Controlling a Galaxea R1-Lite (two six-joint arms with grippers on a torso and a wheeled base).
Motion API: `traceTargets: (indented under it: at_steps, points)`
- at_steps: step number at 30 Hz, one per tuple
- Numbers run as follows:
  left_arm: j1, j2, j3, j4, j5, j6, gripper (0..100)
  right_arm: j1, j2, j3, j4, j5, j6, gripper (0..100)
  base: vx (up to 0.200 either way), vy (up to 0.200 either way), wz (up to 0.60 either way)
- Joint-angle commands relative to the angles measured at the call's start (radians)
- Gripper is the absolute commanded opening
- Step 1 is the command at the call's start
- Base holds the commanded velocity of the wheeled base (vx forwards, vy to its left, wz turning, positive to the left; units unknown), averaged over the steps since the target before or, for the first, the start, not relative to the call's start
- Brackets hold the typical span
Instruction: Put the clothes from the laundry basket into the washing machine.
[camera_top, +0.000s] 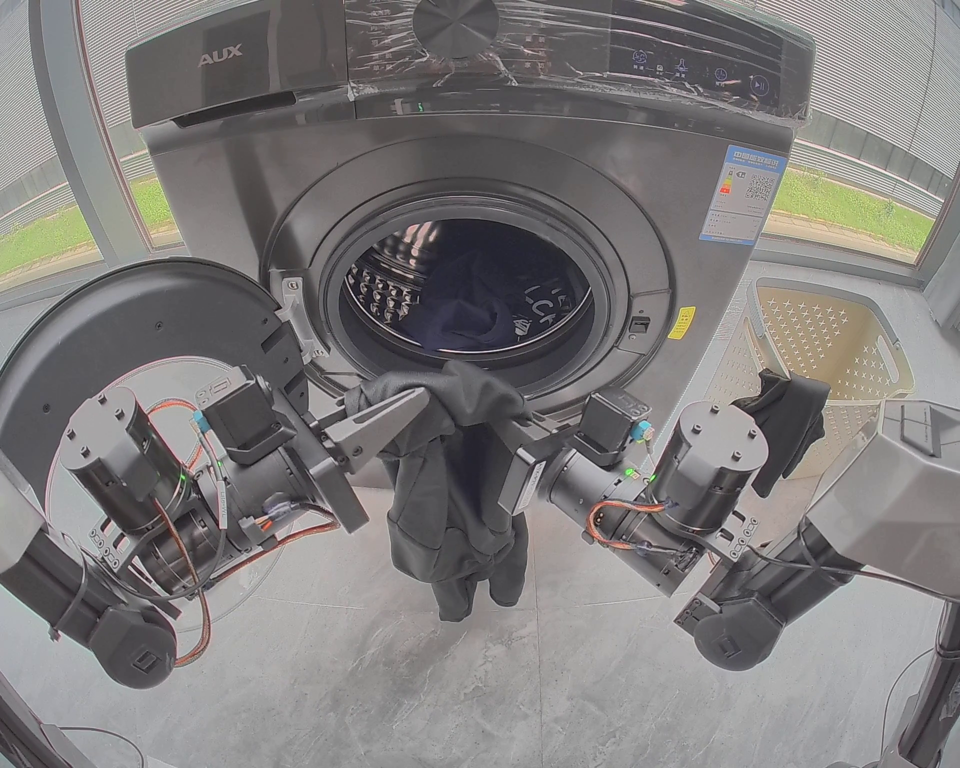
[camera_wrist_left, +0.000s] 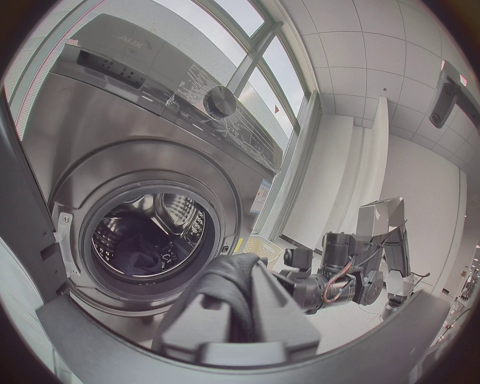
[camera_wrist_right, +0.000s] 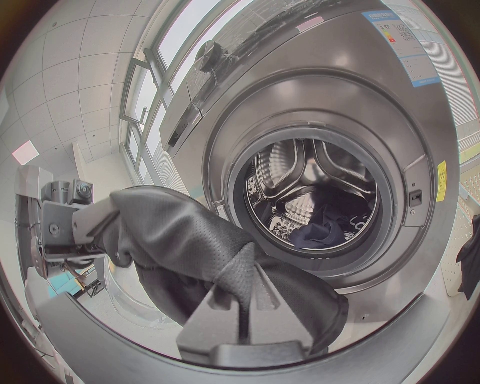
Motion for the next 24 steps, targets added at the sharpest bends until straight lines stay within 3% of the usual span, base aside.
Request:
traceTargets:
  at_steps: [1,19,24]
  points:
    - [0.001,0.024,0.007,-0.002,0.009,-0.003,100,0.001,-0.038,-0.003,-0.001,0.000,0.002,0,0.000,0.000,0.00]
    - [0.010,0.127,0.137,-0.002,0.010,0.023,100,-0.014,-0.173,-0.013,0.012,-0.003,0.002,0,0.000,0.000,0.00]
    - [0.042,0.191,0.129,-0.004,0.001,0.027,100,-0.014,-0.182,-0.020,0.013,-0.005,0.002,0,0.000,0.000,0.00]
